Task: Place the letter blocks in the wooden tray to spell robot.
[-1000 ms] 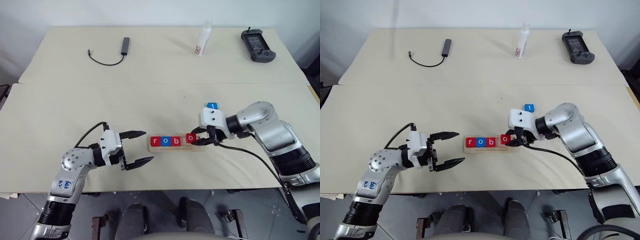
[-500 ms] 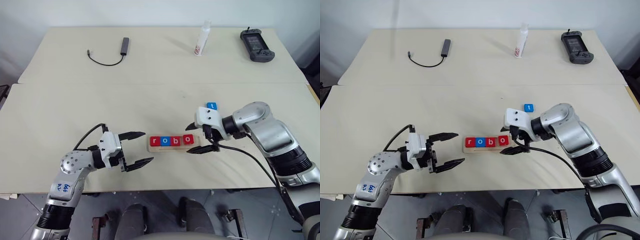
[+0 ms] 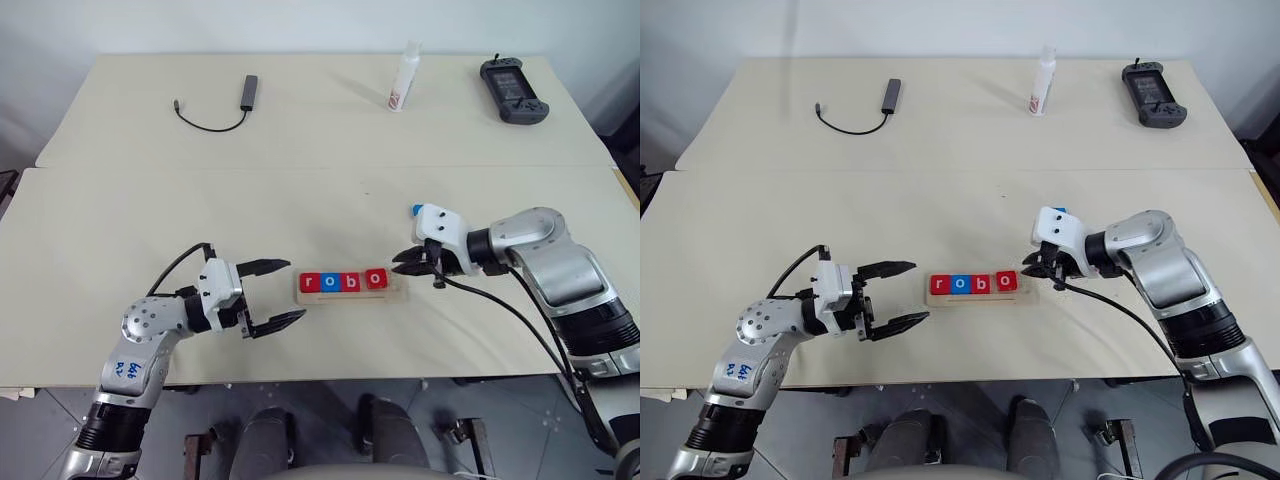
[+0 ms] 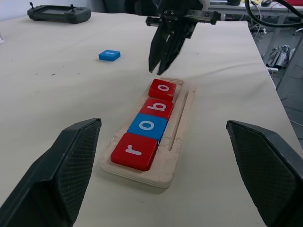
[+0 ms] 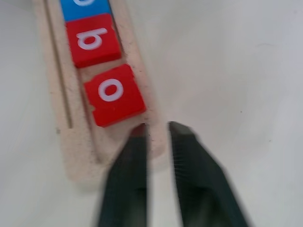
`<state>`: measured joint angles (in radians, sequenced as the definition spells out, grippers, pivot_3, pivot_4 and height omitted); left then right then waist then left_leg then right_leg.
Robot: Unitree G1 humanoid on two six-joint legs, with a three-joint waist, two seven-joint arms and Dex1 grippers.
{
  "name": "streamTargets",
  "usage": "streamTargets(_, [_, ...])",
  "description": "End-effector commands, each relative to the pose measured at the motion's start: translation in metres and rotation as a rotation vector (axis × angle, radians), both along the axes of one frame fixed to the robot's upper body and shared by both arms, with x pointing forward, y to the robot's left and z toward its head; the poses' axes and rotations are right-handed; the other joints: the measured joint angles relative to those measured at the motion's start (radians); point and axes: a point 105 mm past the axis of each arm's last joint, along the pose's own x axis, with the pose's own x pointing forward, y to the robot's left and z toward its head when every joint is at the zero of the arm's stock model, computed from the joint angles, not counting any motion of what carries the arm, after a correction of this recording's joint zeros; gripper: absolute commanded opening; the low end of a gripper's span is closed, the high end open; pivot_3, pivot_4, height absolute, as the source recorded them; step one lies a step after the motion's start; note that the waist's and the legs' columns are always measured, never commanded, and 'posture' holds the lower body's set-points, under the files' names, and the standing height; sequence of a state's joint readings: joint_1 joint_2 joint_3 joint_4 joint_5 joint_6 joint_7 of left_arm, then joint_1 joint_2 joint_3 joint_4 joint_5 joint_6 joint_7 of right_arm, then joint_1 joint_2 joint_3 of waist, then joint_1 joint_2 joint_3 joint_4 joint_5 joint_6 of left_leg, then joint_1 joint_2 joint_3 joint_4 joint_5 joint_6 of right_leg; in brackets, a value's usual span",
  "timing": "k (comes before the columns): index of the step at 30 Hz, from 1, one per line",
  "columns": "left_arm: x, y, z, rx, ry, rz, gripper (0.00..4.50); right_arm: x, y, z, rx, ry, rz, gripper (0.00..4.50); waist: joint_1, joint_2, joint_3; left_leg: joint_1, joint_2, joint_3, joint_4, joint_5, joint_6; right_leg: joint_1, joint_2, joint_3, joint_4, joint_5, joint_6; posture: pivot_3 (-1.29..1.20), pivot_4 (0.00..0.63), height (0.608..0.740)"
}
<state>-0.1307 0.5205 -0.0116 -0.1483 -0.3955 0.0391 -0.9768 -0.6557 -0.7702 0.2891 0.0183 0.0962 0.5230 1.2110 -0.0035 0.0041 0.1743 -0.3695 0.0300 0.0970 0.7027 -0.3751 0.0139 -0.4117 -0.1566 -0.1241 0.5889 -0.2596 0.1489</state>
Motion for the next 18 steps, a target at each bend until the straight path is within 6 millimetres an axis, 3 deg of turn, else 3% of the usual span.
streamTargets(1, [-0.003, 0.0, 0.007, -0.004, -0.043, -0.008, 4.5, -0.005, 0.01, 0.004, 0.011, -0.008, 0.046, 0.04, 0.0, 0.0, 0.0, 0.0, 0.0, 0.0, 0.0, 0.0, 0.0, 0.0, 0.0, 0.0, 0.0, 0.0, 0.0, 0.0, 0.15, 0.74])
streamTargets(7, [-0.005, 0.001, 0.007, -0.003, -0.038, 0.0, 4.5, -0.02, 0.021, 0.001, 0.012, 0.039, 0.118, 0.04, 0.001, 0.0, 0.0, 0.0, 0.0, 0.0, 0.0, 0.0, 0.0, 0.0, 0.0, 0.0, 0.0, 0.0, 0.0, 0.0, 0.15, 0.74])
streamTargets(18, [-0.002, 0.001, 0.008, -0.001, -0.044, 0.003, 4.5, -0.025, 0.027, -0.002, 0.032, 0.059, 0.128, 0.04, 0.001, 0.0, 0.0, 0.0, 0.0, 0.0, 0.0, 0.0, 0.0, 0.0, 0.0, 0.0, 0.0, 0.0, 0.0, 0.0, 0.15, 0.74])
